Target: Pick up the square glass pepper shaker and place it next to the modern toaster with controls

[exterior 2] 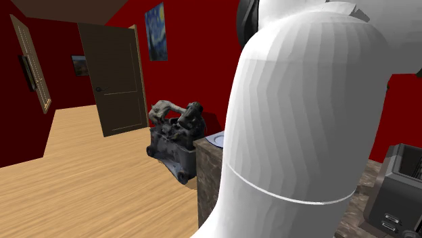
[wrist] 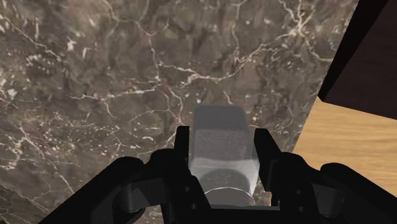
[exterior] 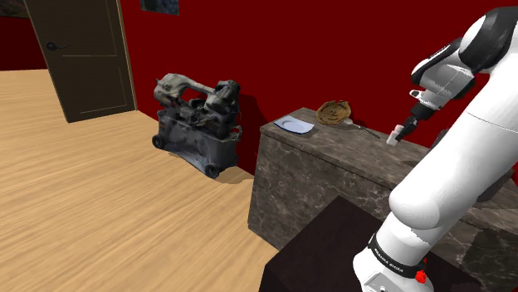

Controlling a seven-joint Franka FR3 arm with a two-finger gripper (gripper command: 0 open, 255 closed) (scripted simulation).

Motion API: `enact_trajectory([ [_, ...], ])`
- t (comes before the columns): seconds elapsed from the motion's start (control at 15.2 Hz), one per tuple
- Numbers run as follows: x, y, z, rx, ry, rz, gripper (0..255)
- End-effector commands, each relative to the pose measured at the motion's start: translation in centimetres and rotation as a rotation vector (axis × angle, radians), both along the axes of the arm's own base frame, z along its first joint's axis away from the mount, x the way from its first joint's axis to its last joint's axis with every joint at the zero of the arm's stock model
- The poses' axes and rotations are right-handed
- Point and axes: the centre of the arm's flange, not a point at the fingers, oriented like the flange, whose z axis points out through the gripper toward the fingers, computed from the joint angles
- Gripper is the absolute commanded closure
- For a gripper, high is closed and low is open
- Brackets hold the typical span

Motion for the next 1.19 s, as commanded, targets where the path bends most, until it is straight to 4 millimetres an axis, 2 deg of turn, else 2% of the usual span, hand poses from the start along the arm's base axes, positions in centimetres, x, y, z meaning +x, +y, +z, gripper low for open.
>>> enact_trajectory([
  [0.0, -0.1, 0.0, -1.1, 0.000, 0.000, 0.000, 255],
  [1.06, -0.1, 0.0, -9.5, 0.000, 0.000, 0.000, 255],
  [1.12, -0.1, 0.0, -9.5, 0.000, 0.000, 0.000, 255],
])
